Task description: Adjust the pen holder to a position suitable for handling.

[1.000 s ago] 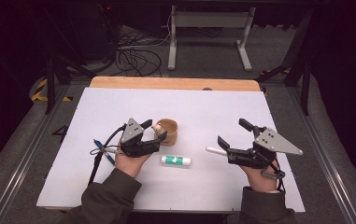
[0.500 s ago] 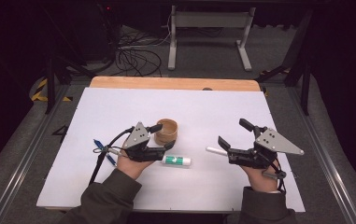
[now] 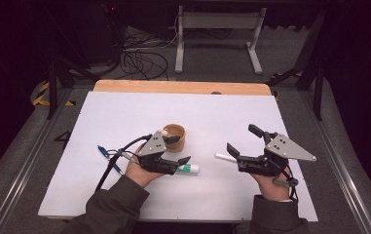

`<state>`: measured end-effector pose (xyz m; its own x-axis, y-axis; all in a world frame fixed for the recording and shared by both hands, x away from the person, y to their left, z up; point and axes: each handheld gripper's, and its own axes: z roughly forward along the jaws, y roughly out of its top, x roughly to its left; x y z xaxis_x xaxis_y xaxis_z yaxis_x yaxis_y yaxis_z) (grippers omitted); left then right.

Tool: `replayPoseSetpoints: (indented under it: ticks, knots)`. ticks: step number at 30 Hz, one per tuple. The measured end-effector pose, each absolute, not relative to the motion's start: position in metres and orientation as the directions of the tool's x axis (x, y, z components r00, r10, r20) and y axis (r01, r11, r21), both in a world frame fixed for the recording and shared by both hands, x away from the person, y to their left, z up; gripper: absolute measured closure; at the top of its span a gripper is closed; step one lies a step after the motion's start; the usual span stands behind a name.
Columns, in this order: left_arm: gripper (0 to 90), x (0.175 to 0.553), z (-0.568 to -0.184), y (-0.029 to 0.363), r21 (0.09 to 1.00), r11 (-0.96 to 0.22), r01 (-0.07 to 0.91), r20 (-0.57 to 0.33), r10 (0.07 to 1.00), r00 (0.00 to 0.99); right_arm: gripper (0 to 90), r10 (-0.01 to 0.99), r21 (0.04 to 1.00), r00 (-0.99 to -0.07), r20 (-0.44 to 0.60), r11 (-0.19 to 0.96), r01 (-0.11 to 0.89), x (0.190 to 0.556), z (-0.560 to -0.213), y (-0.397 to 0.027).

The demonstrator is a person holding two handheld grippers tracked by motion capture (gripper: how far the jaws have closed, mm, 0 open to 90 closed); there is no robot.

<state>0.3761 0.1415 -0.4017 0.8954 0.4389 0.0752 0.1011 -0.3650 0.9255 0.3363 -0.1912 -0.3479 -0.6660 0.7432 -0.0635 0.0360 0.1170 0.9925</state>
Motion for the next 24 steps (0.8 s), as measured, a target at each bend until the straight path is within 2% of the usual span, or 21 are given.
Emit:
replayPoseSetpoints:
  ticks: [10, 24]
  knots:
    - [24.9, 0.381, -0.408, 0.132, 0.893, -0.435, 0.113, 0.068, 0.380, 0.923, 10.1, 0.742, 0.992, -0.667, -0.064, 0.118, 0.035, 0.336, -0.347, -0.192]
    - [33.4, 0.391, -0.421, 0.115, 0.816, -0.568, 0.108, 0.055, 0.263, 0.963, 10.1, 0.738, 0.992, -0.672, -0.063, 0.119, 0.038, 0.336, -0.347, -0.192]
